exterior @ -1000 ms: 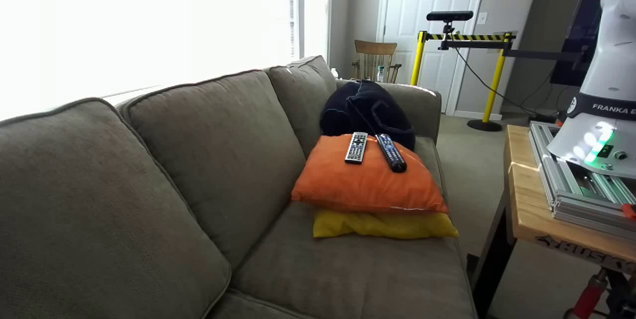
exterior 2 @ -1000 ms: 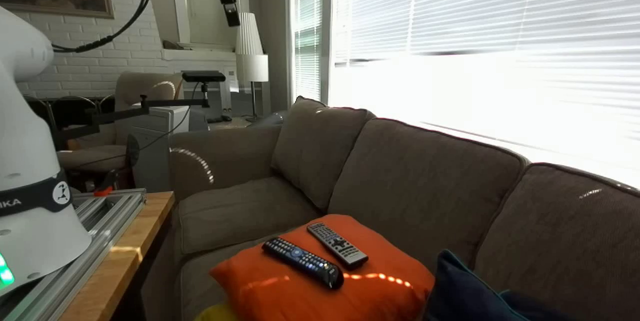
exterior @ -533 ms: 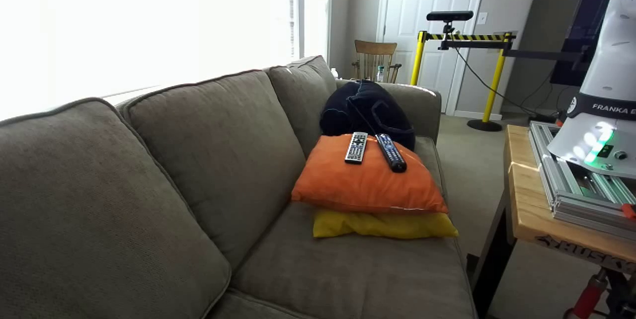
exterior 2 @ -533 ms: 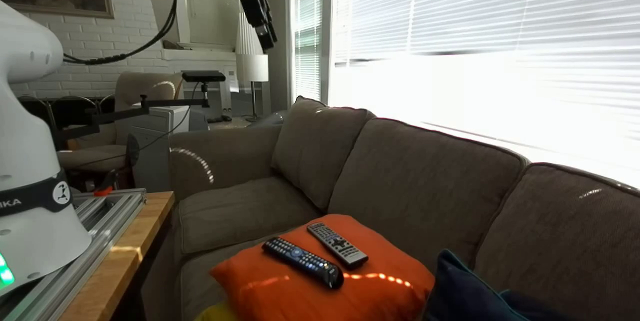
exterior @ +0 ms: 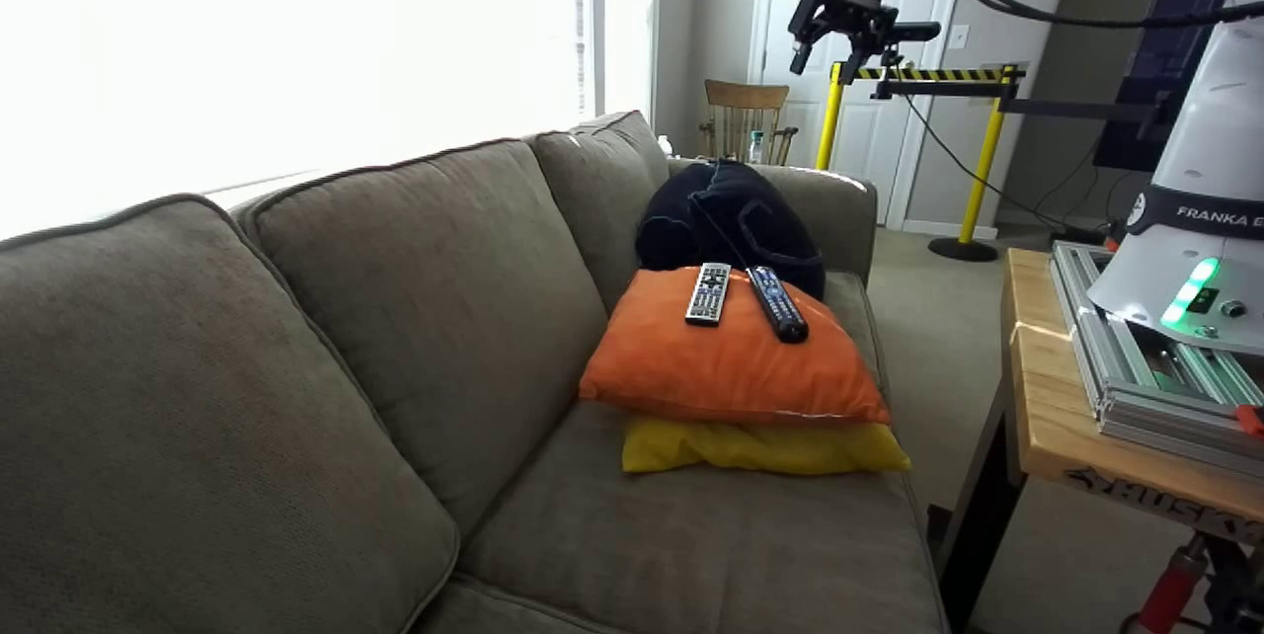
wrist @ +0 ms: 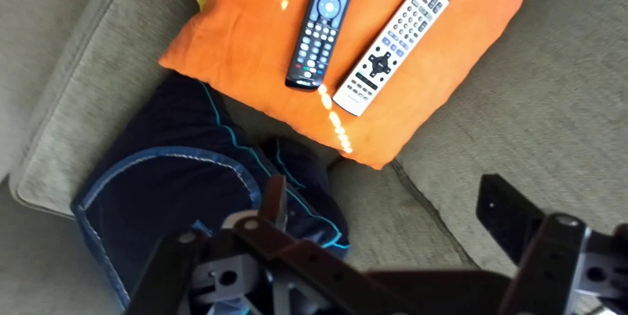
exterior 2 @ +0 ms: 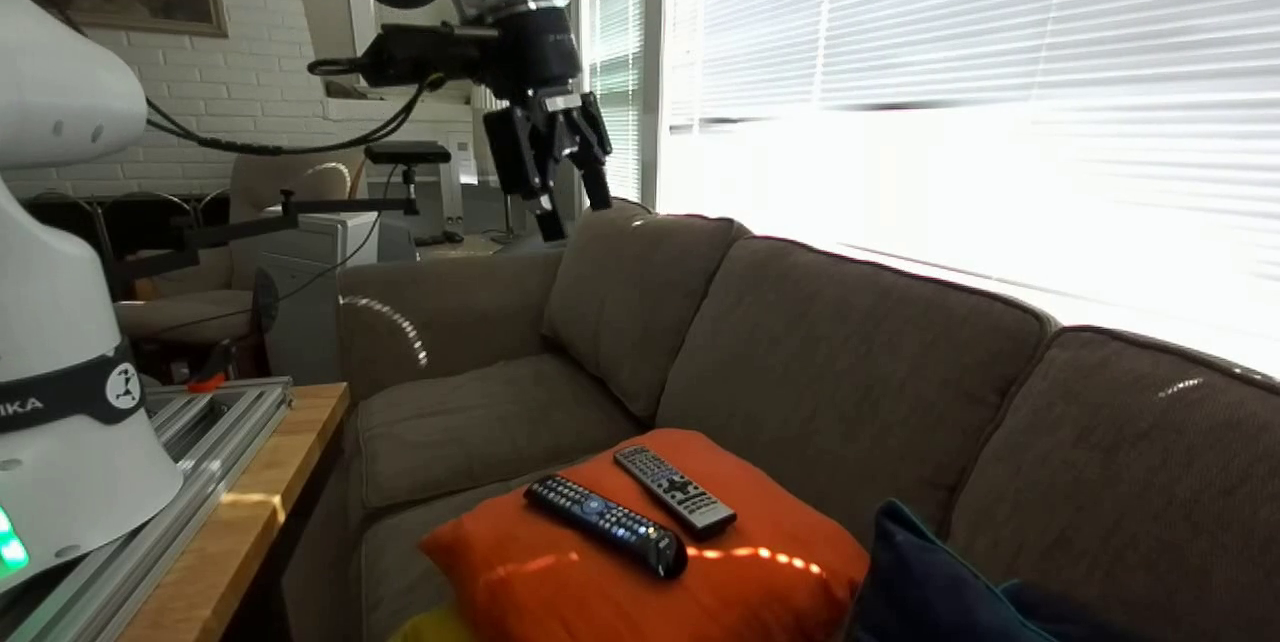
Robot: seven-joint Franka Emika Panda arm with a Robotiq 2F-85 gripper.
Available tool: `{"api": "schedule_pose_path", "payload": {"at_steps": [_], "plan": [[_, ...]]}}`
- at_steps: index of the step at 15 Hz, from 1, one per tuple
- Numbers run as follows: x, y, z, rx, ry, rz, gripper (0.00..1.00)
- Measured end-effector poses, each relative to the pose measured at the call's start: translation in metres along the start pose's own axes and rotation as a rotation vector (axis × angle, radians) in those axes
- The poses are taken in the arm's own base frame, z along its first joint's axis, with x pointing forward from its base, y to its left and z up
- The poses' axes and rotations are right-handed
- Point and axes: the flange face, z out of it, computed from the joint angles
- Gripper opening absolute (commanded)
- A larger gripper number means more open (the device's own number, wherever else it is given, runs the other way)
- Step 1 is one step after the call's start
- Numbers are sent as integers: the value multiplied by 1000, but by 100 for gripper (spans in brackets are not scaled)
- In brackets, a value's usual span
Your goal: Put the black remote controller on the grey remote controller
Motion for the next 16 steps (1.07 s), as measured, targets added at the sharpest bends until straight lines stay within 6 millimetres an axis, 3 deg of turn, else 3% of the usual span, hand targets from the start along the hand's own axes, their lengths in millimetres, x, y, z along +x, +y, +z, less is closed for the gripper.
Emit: {"api": "schedule_pose_path", "payload": {"at_steps": [5, 12, 16], "plan": [[-13, 13, 48, -111, -187, 162, 100], [-13, 15, 58, -144, -231, 188, 100], [-20, 20, 85, -172, -243, 195, 100]]}}
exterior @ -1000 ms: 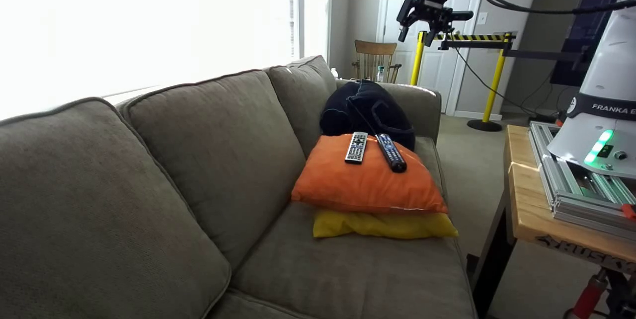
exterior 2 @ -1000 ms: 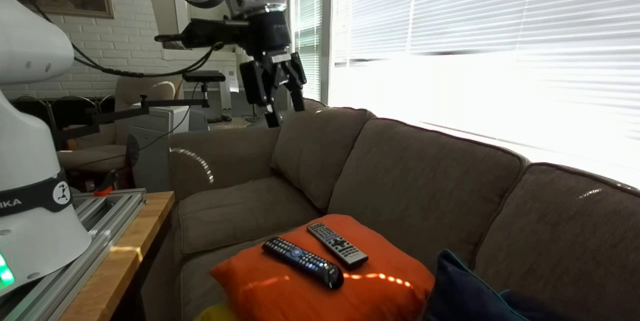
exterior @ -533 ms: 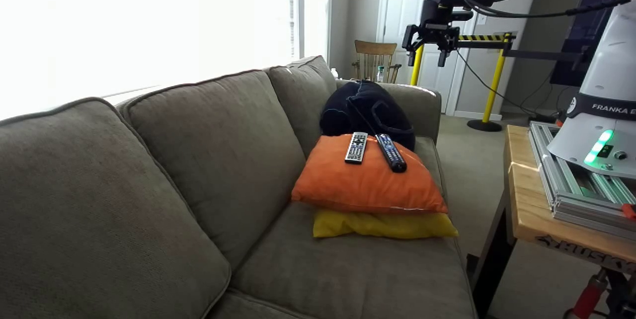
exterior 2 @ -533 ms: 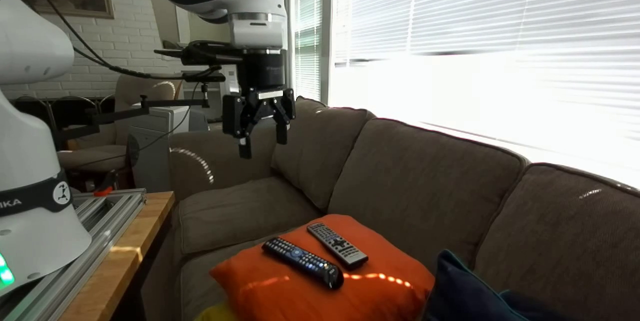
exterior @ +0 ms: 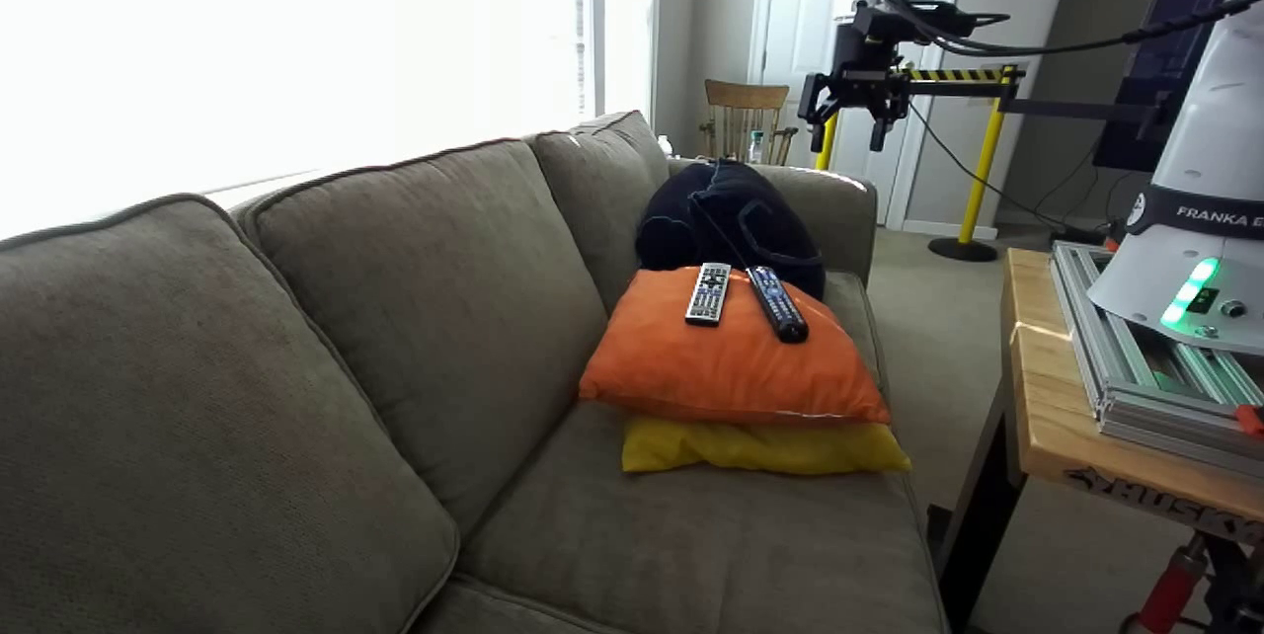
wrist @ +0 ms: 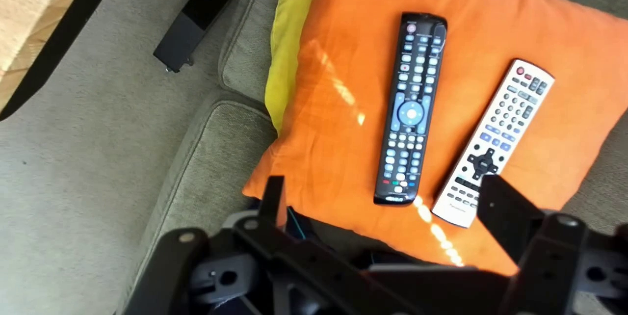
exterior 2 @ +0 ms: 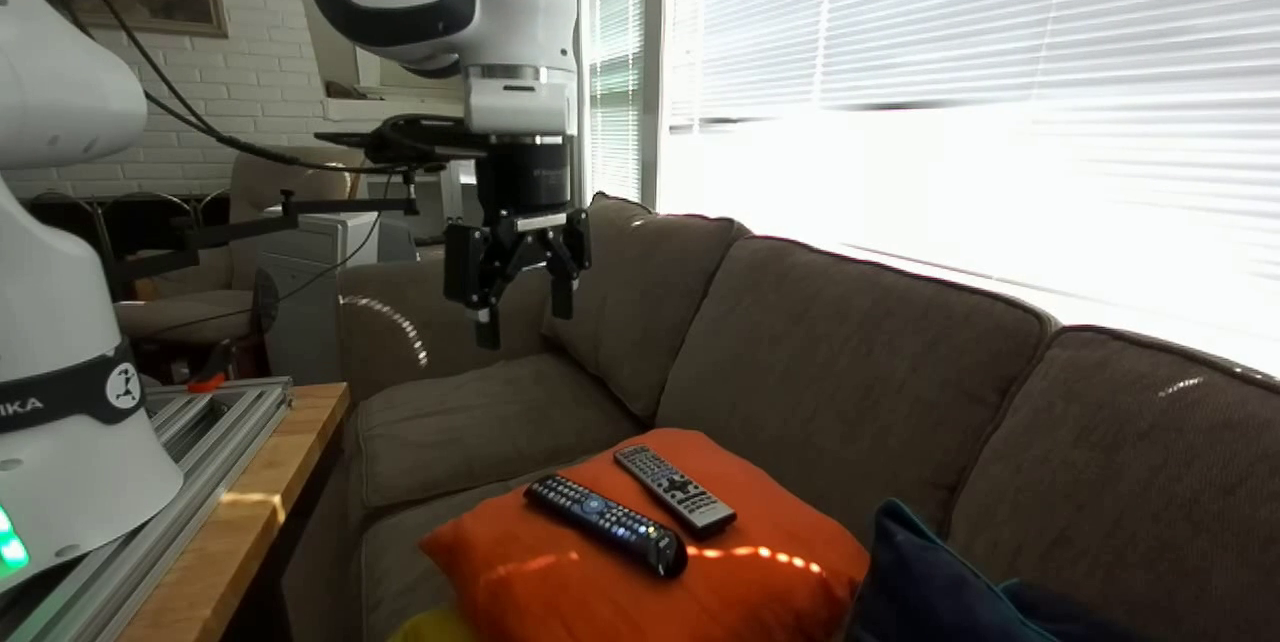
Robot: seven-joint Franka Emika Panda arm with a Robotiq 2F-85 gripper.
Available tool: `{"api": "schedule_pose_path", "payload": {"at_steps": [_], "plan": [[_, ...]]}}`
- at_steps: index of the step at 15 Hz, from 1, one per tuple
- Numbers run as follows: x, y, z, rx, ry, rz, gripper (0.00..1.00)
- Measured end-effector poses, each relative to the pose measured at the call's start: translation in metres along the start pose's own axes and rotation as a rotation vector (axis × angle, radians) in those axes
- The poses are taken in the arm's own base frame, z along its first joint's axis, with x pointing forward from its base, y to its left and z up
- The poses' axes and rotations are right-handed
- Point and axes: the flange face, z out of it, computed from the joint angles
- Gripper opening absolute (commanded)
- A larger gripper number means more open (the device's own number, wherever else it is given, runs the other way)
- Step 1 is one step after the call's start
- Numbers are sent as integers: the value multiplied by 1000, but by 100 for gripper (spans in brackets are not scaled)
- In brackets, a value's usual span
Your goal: Put the black remote controller on the grey remote controller
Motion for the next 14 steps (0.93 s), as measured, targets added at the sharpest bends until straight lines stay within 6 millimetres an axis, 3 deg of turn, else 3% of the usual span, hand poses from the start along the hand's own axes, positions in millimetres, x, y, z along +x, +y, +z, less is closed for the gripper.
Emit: {"api": "schedule_pose_path", "payload": {"at_steps": [6, 14], "plan": [[6, 1, 57, 10, -61, -44, 100], [19, -2, 105, 151, 31, -114, 100]]}}
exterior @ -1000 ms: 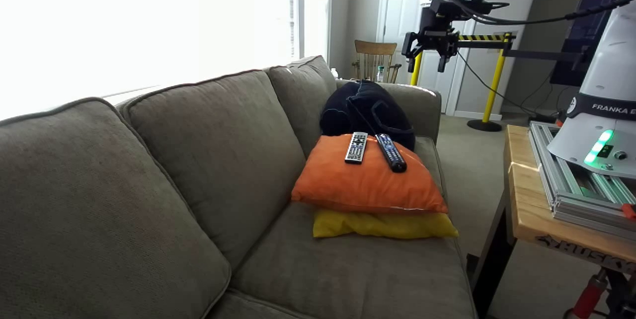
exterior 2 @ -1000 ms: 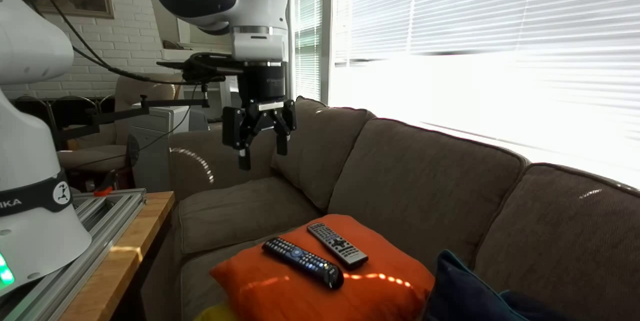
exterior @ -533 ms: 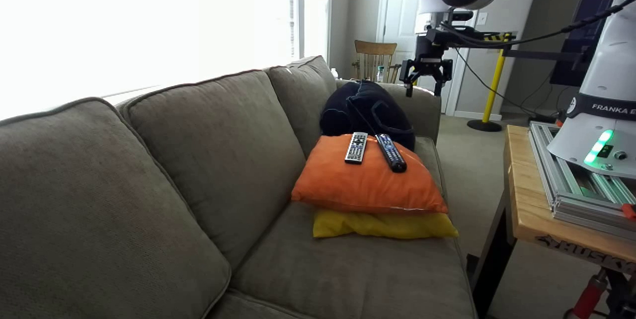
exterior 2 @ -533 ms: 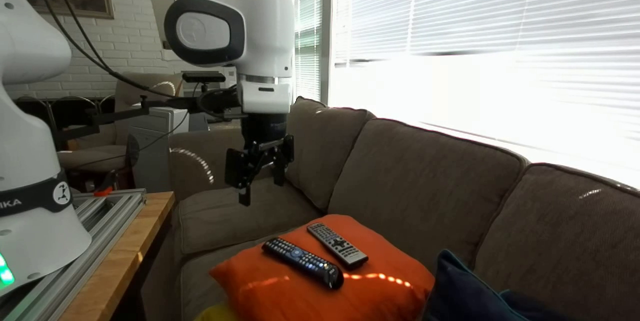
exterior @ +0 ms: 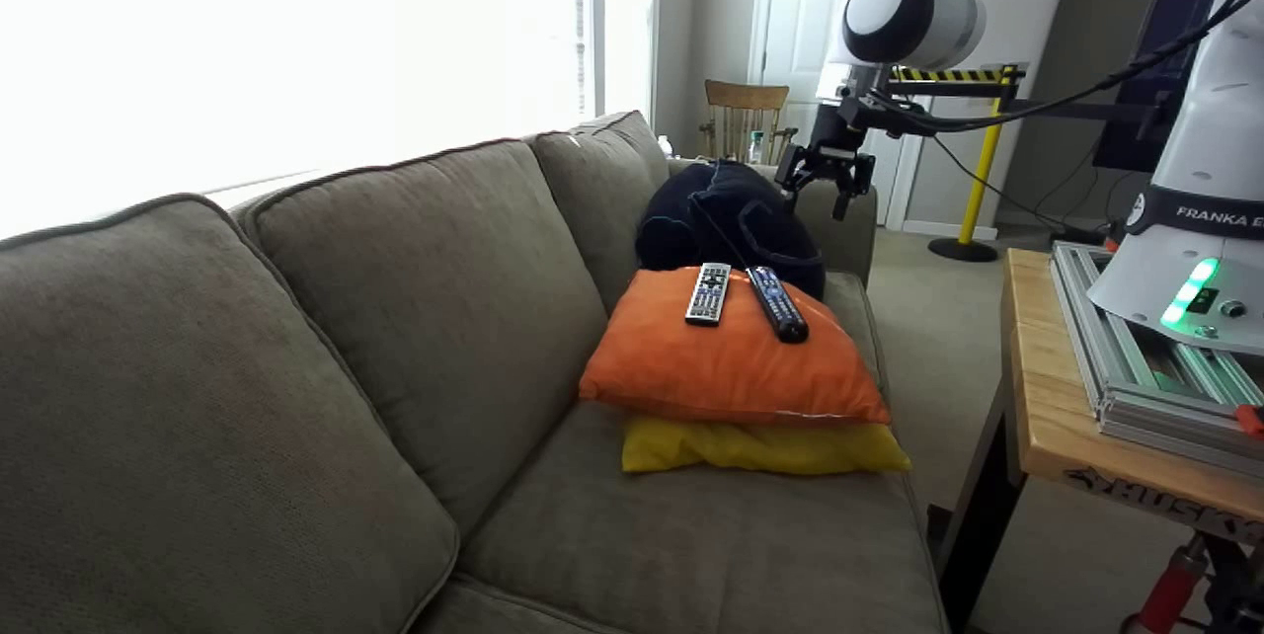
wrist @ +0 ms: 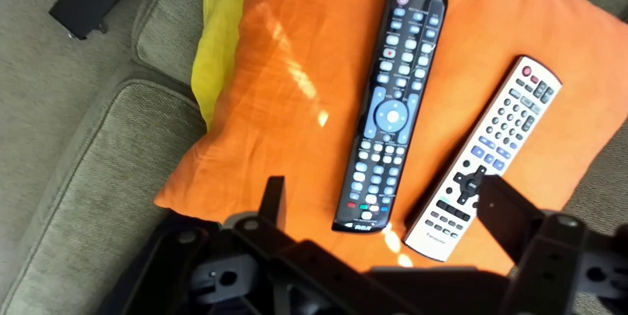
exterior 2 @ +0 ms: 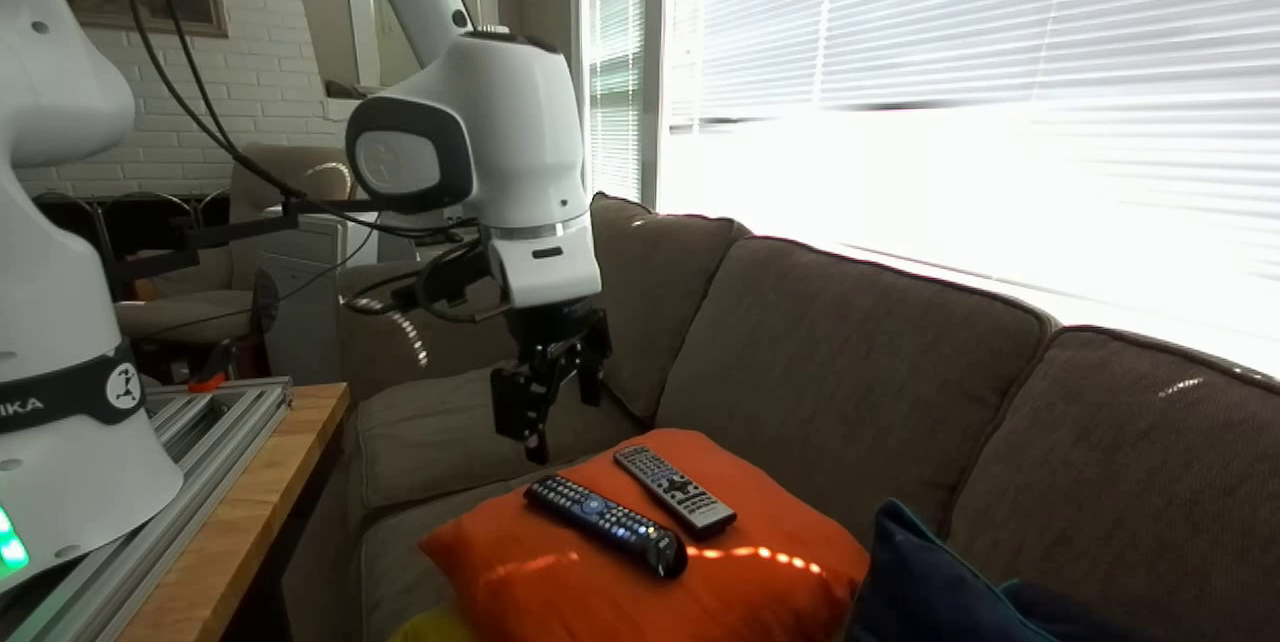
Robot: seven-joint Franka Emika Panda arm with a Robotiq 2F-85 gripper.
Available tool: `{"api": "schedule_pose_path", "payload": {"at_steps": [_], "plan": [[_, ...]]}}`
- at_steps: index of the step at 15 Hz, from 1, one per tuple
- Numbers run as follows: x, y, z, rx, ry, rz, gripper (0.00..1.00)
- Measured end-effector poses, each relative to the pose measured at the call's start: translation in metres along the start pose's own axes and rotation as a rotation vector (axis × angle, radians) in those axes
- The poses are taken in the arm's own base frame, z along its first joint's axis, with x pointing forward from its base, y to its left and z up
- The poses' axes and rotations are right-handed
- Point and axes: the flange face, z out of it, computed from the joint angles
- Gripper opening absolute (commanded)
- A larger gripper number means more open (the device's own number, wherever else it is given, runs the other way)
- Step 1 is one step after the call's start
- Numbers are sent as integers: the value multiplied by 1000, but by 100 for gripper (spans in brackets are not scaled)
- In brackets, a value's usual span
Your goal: Put the black remote controller on the grey remote controller
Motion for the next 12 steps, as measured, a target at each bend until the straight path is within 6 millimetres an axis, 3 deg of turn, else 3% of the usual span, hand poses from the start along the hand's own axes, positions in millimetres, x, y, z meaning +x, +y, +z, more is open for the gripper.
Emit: {"api": "schedule_pose_path", "payload": {"at_steps": [3, 7, 12], "plan": [[-1, 1, 18, -6, 16, -36, 100], [0, 17, 47, -66, 35, -46, 100], [0, 16, 50, -68, 31, -54, 100]]}}
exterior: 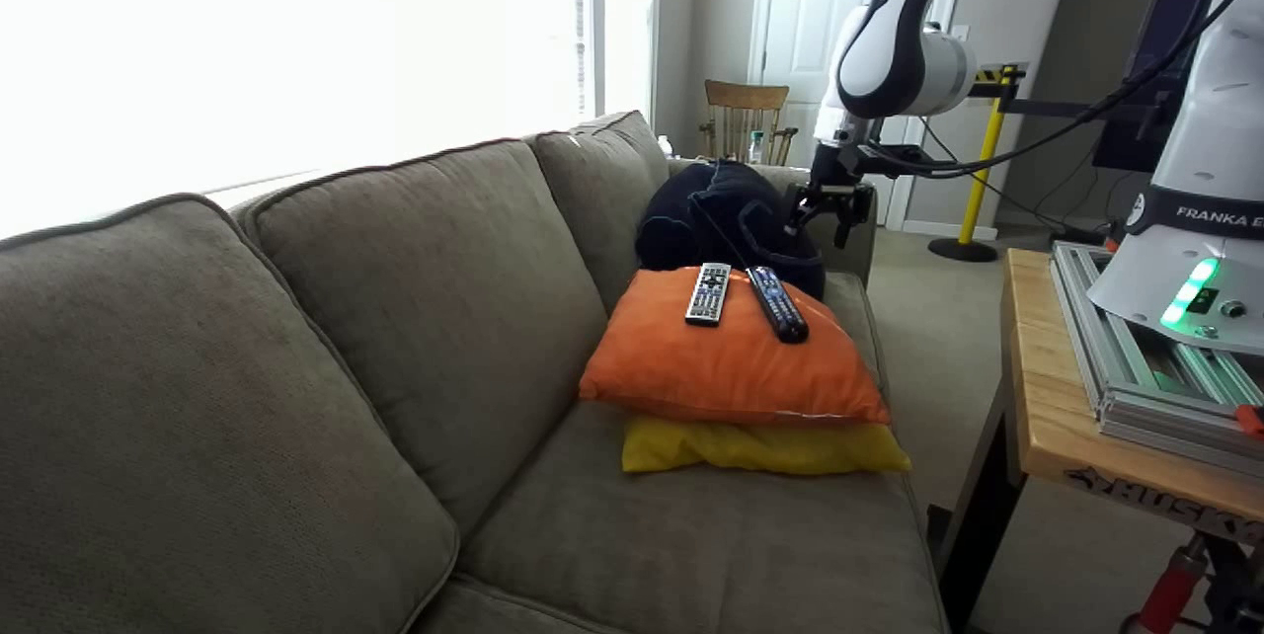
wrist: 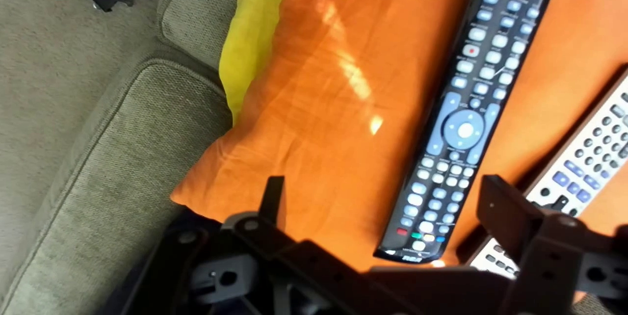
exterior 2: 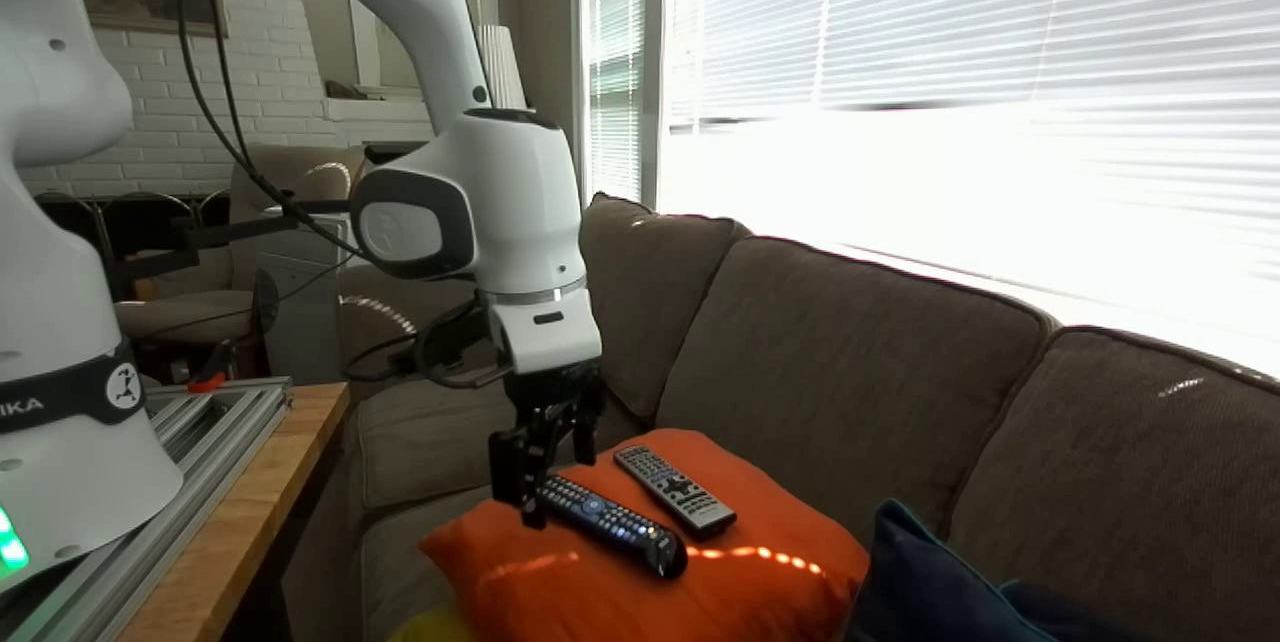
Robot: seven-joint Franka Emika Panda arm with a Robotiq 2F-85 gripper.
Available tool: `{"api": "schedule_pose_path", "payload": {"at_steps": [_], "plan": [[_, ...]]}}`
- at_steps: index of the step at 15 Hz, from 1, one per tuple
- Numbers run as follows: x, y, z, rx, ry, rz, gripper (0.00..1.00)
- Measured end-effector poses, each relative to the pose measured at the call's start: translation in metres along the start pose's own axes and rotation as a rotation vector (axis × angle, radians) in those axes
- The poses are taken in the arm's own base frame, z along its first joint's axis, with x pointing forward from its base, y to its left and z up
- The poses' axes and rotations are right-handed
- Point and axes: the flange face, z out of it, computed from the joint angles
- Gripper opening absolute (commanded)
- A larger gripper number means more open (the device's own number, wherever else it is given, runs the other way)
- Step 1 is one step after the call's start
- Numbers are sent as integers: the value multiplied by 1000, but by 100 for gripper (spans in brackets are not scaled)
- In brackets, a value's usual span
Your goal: Put the black remote controller on the grey remote controller
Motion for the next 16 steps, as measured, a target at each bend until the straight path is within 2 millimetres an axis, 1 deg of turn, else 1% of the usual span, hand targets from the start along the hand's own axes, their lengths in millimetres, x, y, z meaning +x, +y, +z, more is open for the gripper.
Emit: {"api": "schedule_pose_path", "payload": {"at_steps": [3, 7, 9, 13, 16], "plan": [[-2, -7, 3, 7, -9, -14, 100], [-4, -25, 17, 26, -34, -33, 100], [-5, -32, 28, 30, -45, -39, 100], [-4, -34, 55, 22, -47, -41, 100], [0, -38, 71, 24, -35, -58, 100]]}}
